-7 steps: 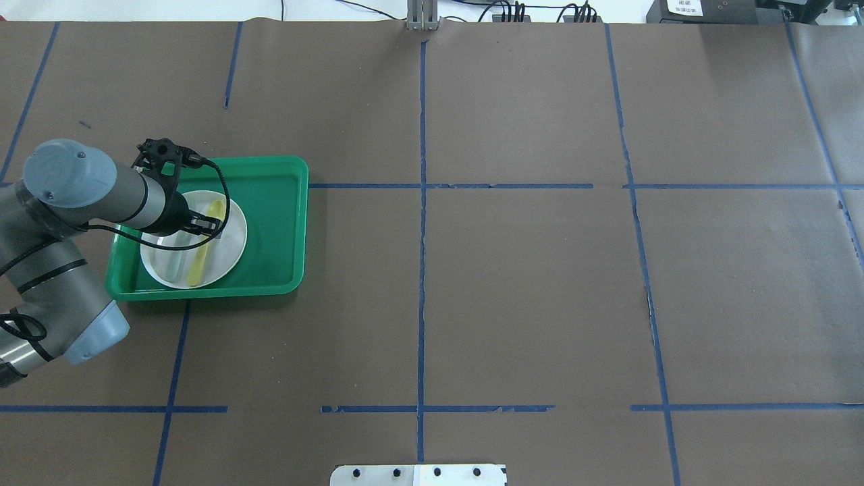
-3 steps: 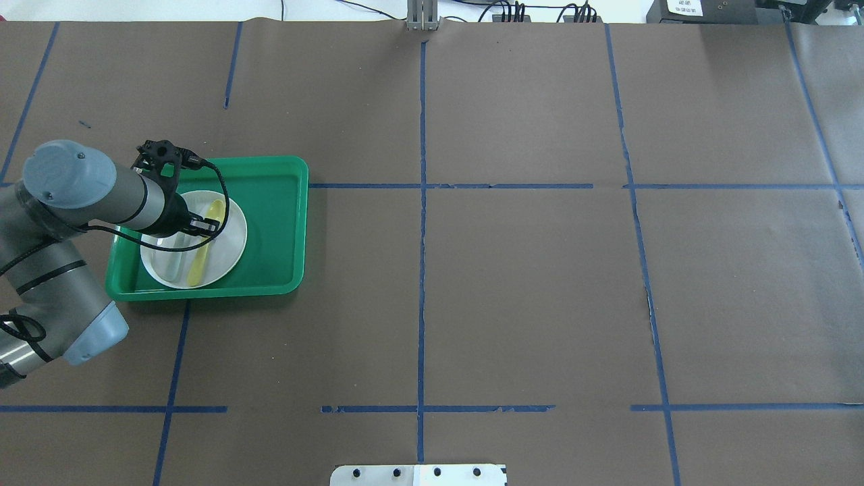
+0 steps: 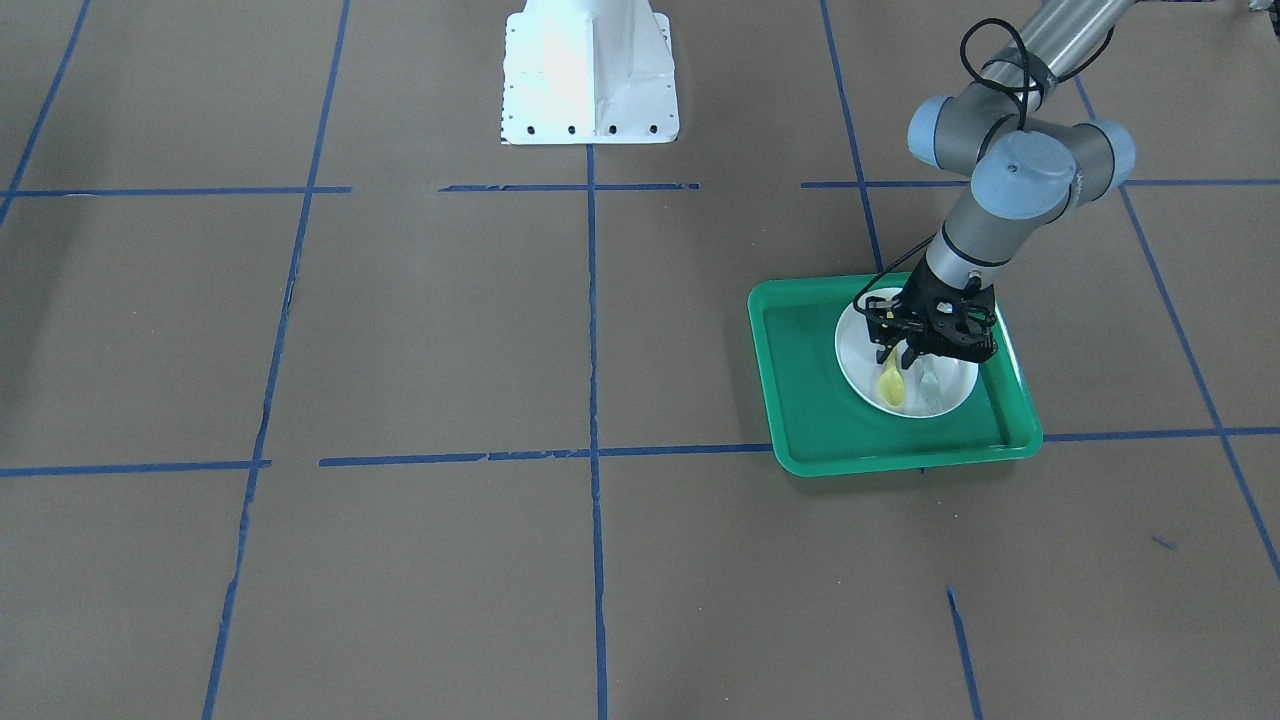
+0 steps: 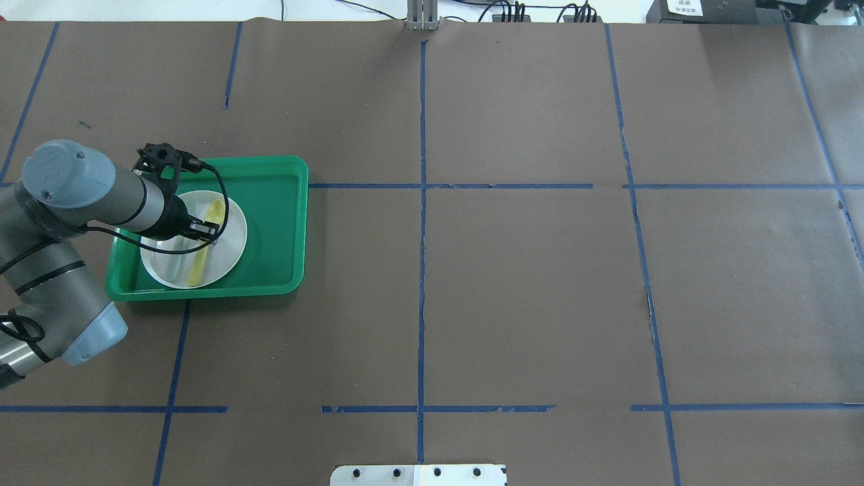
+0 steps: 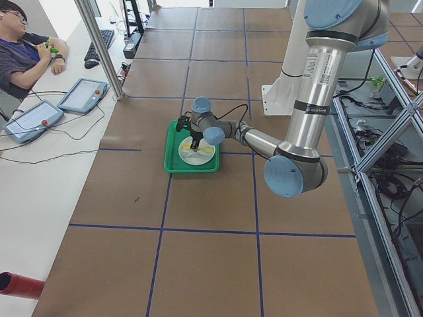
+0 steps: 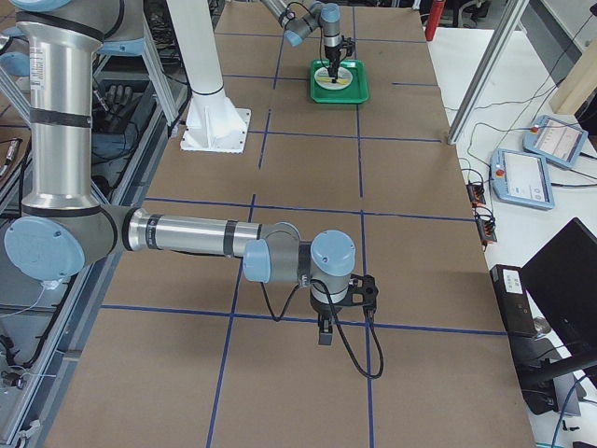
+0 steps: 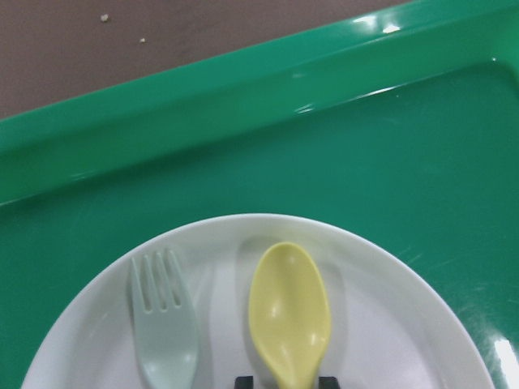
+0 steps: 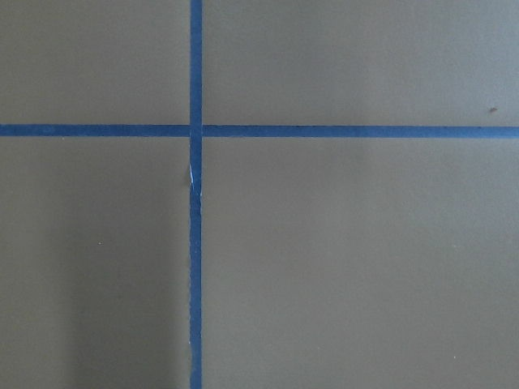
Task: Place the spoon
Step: 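Lower the left gripper and close it on the yellow spoon's handle, then lift the spoon and carry it off the plate onto the tray beside it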
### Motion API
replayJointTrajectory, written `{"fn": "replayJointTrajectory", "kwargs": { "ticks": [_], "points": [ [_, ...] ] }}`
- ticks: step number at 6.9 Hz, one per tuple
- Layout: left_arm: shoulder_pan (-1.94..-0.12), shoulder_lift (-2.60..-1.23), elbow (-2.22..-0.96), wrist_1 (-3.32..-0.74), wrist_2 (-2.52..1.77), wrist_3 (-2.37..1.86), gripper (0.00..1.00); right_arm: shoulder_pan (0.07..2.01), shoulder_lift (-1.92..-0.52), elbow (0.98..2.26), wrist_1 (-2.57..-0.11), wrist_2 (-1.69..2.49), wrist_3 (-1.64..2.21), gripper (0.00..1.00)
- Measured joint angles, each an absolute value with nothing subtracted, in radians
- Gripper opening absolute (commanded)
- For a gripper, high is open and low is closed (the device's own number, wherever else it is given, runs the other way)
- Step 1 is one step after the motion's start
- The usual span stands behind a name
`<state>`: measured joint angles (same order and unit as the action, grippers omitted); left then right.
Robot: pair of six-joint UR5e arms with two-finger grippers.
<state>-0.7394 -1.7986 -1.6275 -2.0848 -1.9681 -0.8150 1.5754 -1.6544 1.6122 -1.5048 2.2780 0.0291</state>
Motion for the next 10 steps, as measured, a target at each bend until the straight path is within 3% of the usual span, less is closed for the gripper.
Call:
{"fn": "replayJointTrajectory", "kwargs": {
  "ticks": [1, 2, 7, 10],
  "points": [
    [-0.739, -1.798, -1.627, -2.085, -1.970, -0.815, 0.08, 1.575, -1.654, 1.612, -1.505, 2.278, 0.029, 1.00],
    [-0.739, -1.797, -1.629, -2.084, -1.975, -0.815, 0.00, 1.575, -1.654, 1.612, -1.505, 2.278, 0.029, 1.00],
    [-0.778, -1.800, -1.675, -2.017, -2.016, -0.916, 0.00, 1.575, -1.654, 1.612, -1.506, 2.278, 0.029, 1.00],
    [-0.789, -1.923, -1.661, -1.880, -2.007, -1.091, 0.00, 1.575, -1.654, 1.612, -1.506, 2.278, 0.029, 1.00]
  ]
}}
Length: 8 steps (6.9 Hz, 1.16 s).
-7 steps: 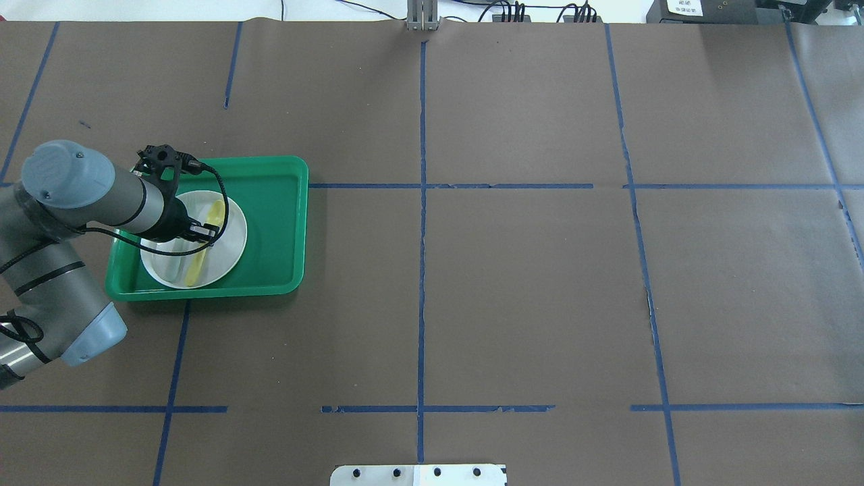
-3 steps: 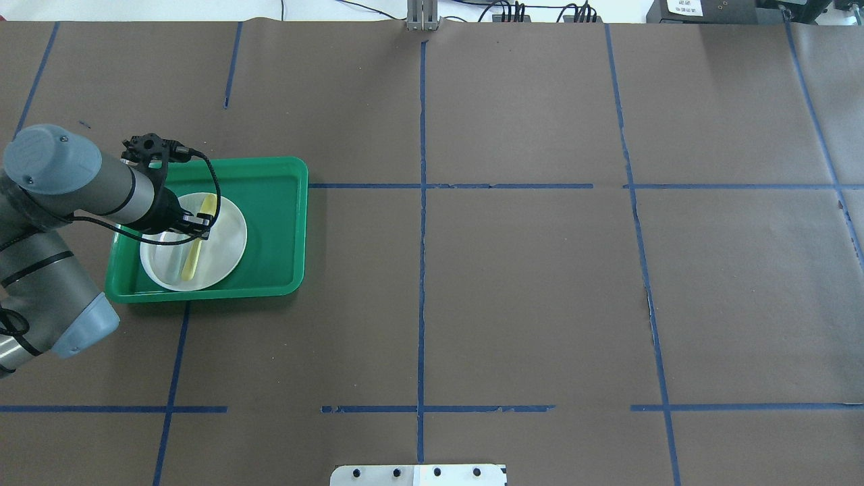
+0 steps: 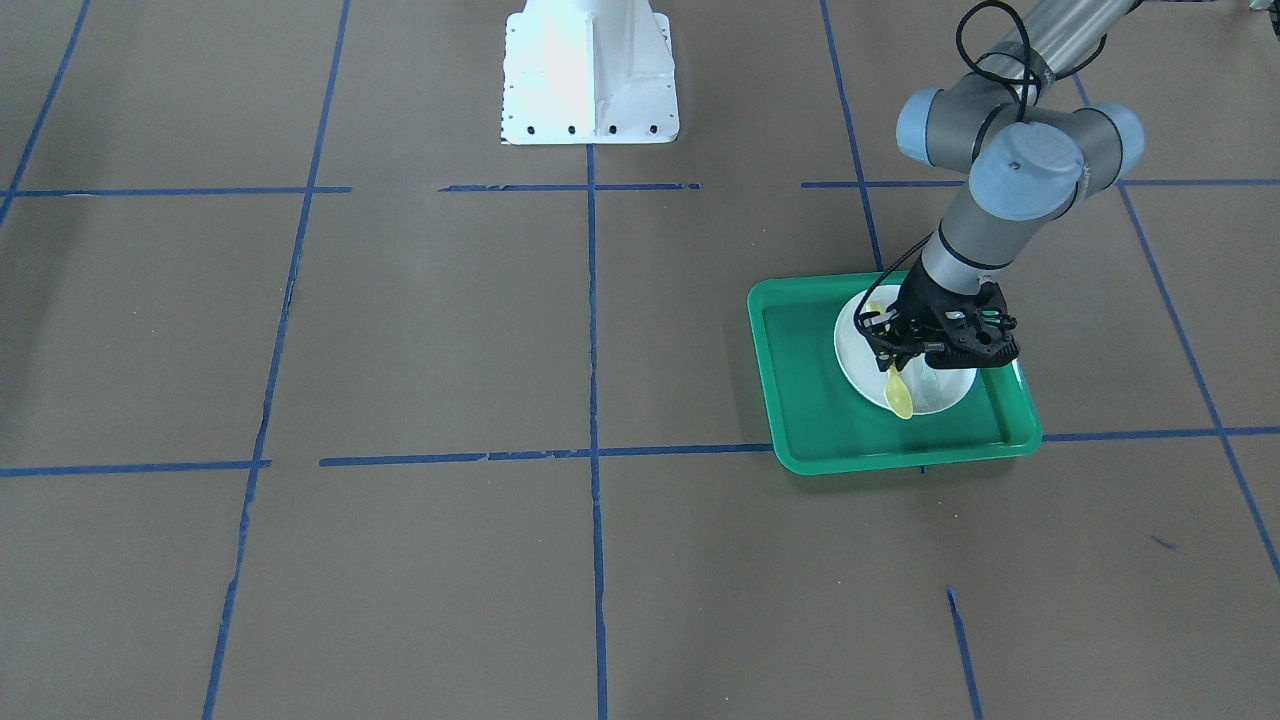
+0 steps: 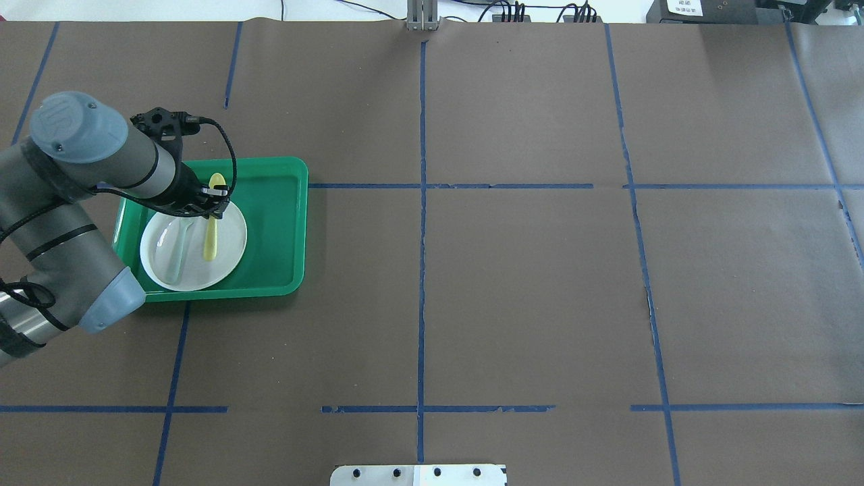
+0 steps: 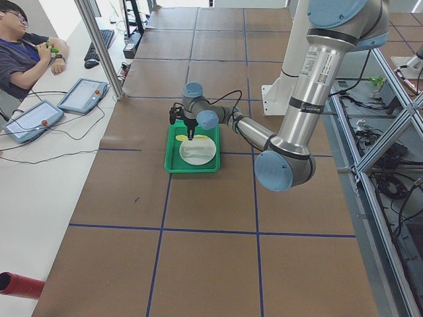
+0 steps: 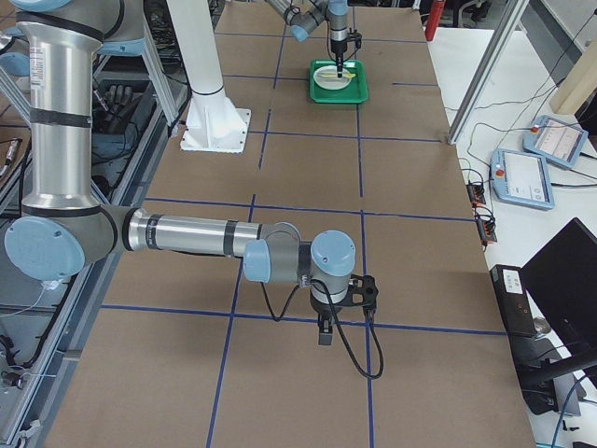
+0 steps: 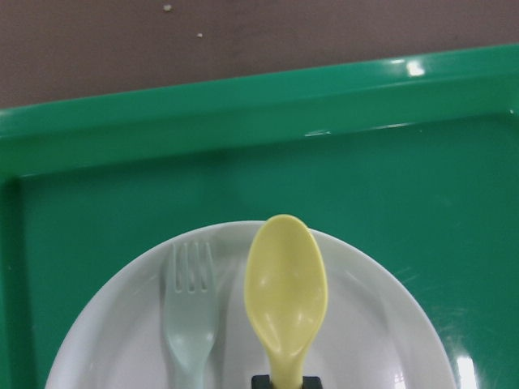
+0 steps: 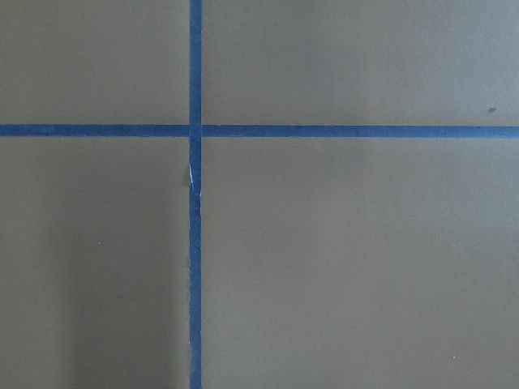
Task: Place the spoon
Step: 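Lift the spoon and carry it off the plate onto the tray beside it, then open the left gripper to release the spoon on the tray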
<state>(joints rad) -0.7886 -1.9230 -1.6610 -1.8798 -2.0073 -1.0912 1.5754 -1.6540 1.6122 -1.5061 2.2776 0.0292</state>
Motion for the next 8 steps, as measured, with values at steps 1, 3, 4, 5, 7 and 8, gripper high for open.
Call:
{"fn": "replayJointTrajectory", "kwargs": {
  "ticks": [1, 3, 4, 5, 7, 8],
  "points": [
    [-0.771, -1.972, -1.639, -1.857, -1.994, -1.150, 0.00, 1.575, -1.654, 1.612, -1.505, 2.278, 0.029, 1.00],
    [-0.717, -2.037, -1.586, -1.849, -1.931, -1.223, 0.00, 1.575, -1.654, 1.612, -1.505, 2.278, 0.029, 1.00],
    [-0.701, -2.045, -1.574, -1.850, -1.916, -1.233, 0.19, 1.575, -1.654, 1.612, -1.505, 2.277, 0.029, 1.00],
    [-0.691, -2.045, -1.570, -1.850, -1.909, -1.236, 0.51, 1.575, -1.654, 1.612, -1.505, 2.278, 0.029, 1.00],
    [-0.684, -2.040, -1.567, -1.849, -1.902, -1.231, 0.99, 1.575, -1.655, 1.612, -1.505, 2.278, 0.029, 1.00],
    [-0.683, -2.039, -1.569, -1.846, -1.901, -1.230, 1.00, 1.575, -1.655, 1.612, -1.505, 2.278, 0.029, 1.00]
  ]
}}
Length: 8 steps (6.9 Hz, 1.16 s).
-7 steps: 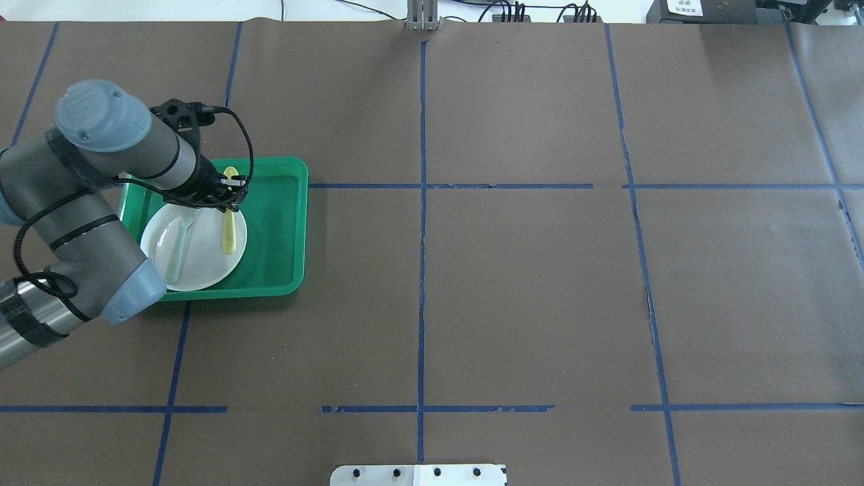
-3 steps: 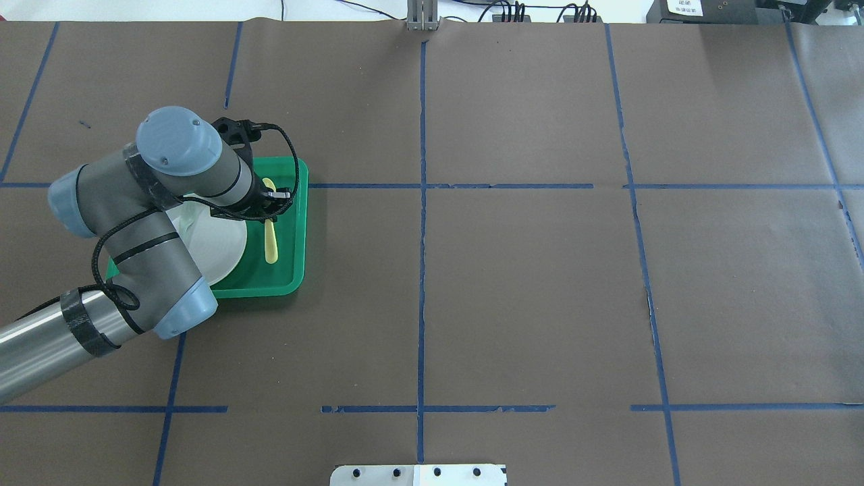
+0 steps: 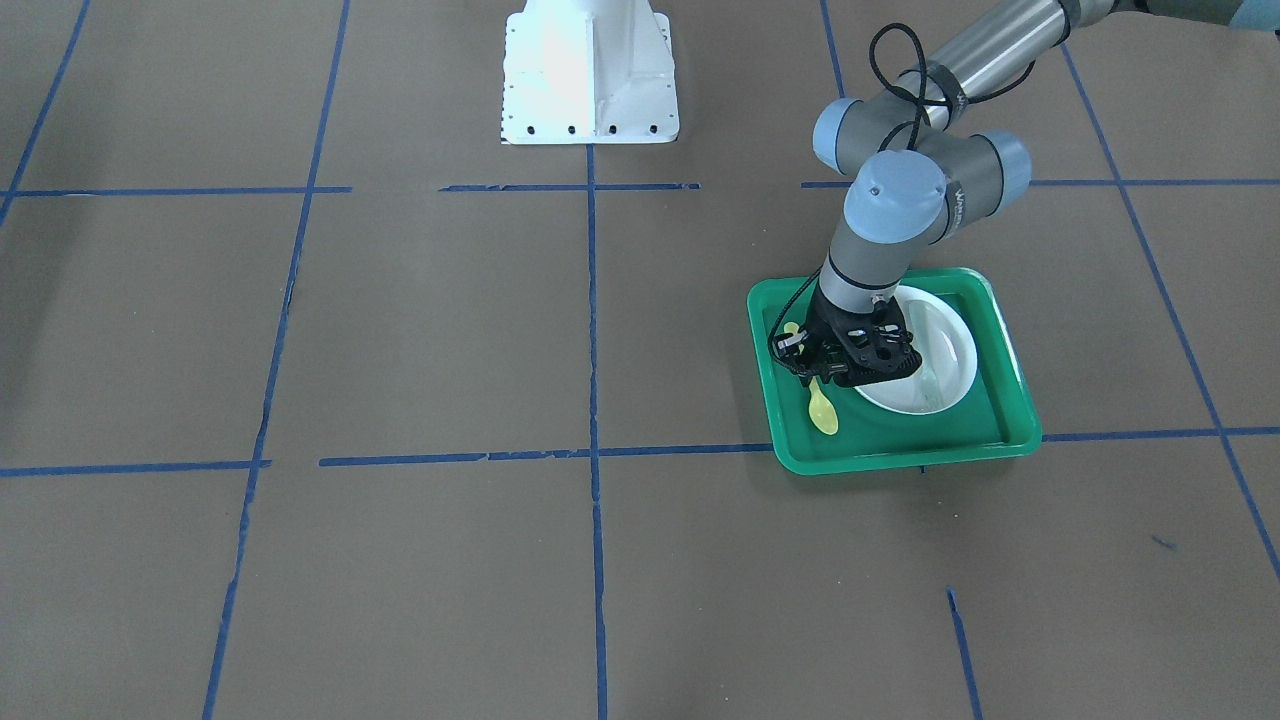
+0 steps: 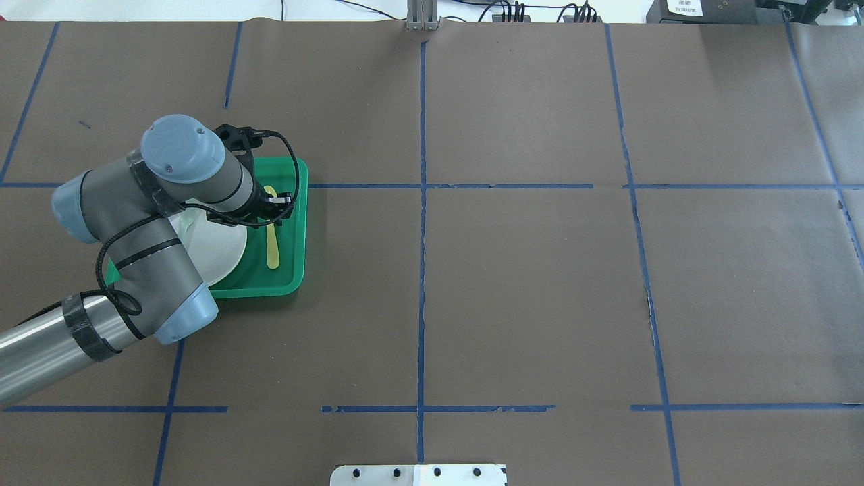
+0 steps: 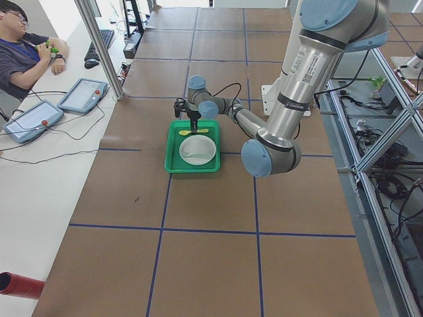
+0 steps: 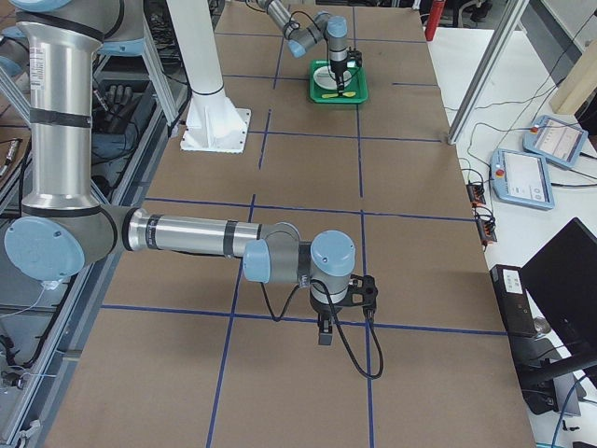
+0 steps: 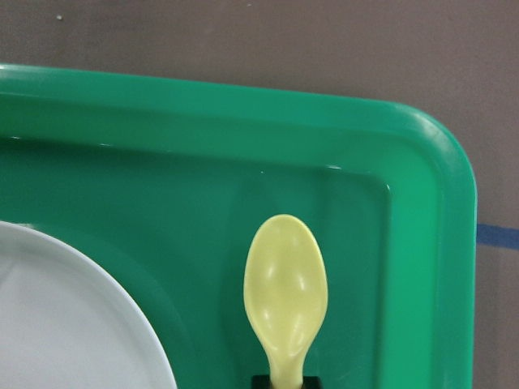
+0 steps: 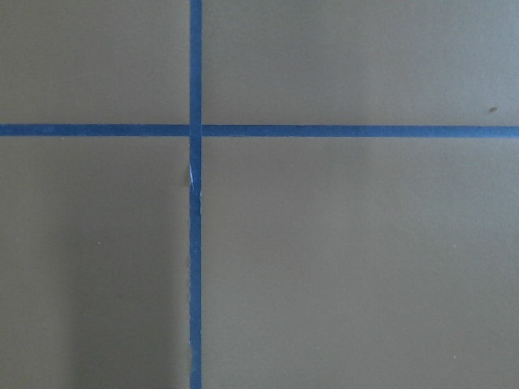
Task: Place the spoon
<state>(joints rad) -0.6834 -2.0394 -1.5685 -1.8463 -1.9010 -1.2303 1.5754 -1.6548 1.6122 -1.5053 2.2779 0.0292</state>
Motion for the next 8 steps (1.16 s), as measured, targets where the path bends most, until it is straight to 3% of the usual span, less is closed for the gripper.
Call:
{"fn": "replayJointTrajectory", "kwargs": {
  "ticks": [3, 5, 8],
  "points": [
    [-0.718, -2.034, -1.613, -1.844, -1.903, -1.222, 1.00, 1.575, -1.655, 1.612, -1.505, 2.278, 0.029, 1.00],
    [-0.783, -2.026, -1.713, -1.772, -1.908, -1.118, 1.00, 1.575, -1.655, 1.612, -1.505, 2.278, 0.029, 1.00],
    [-0.983, -1.872, -1.845, -1.694, -2.011, -0.716, 1.00, 1.575, -1.654, 1.612, -1.506, 2.278, 0.029, 1.00]
  ]
}}
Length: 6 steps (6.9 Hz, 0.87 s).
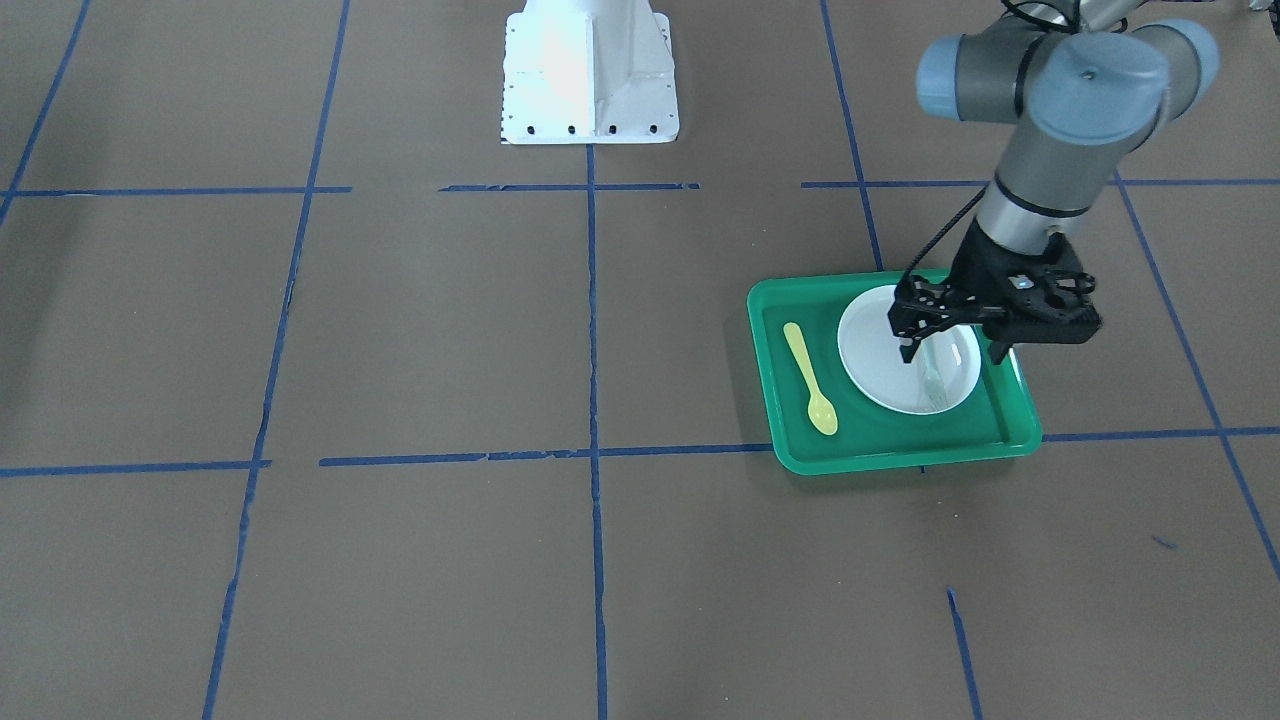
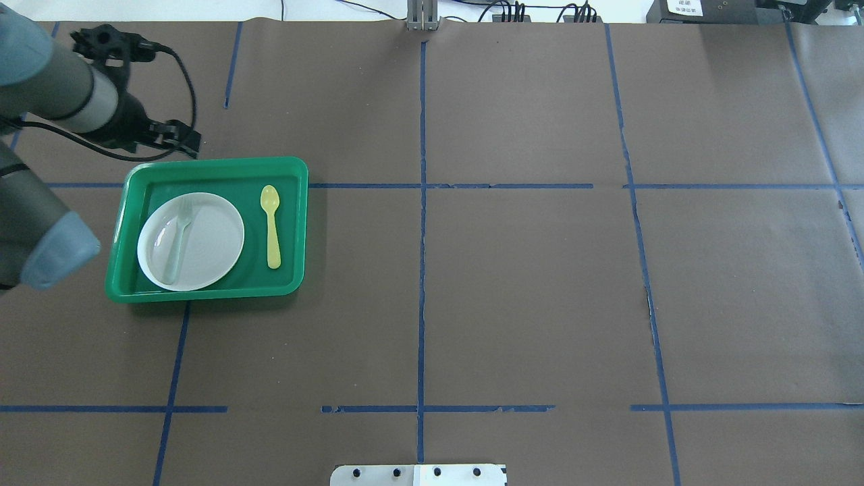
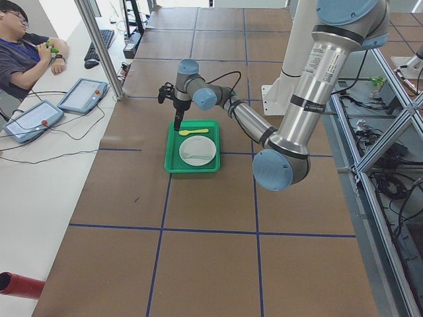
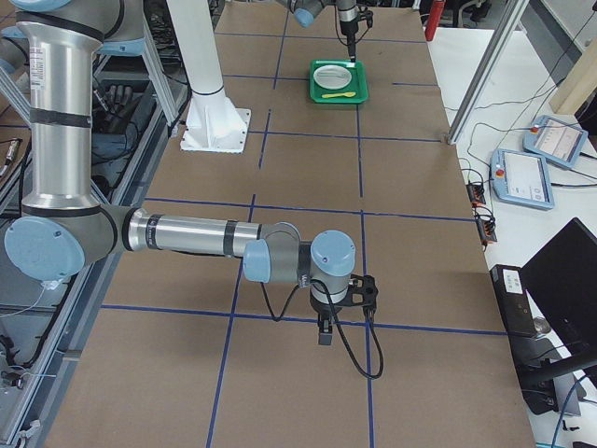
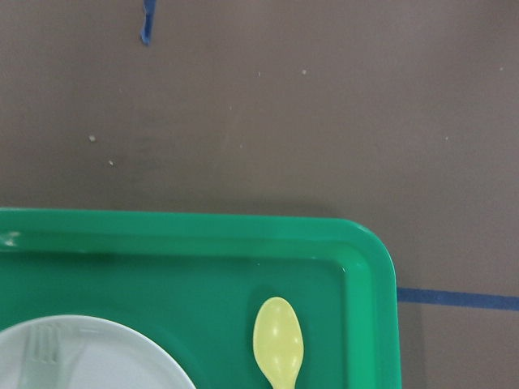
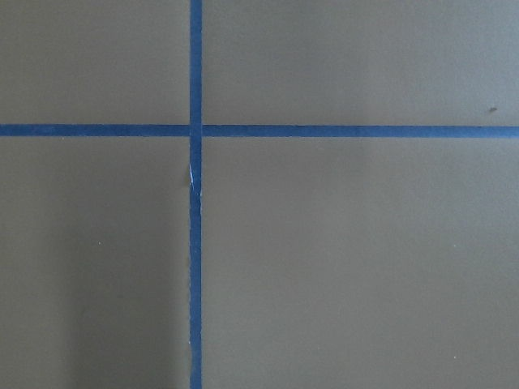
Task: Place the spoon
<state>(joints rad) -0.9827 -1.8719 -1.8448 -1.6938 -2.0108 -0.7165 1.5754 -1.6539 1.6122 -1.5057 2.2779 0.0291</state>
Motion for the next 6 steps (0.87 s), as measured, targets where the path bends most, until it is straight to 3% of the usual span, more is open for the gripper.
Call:
{"fn": "replayJointTrajectory", "kwargs": {
  "ticks": [6],
  "points": [
    [-1.508, -1.460, -1.796, -1.689, -2.294, 0.036, 1.00, 1.575, -1.655, 1.612, -1.506, 2.278, 0.029, 1.00]
  ]
}}
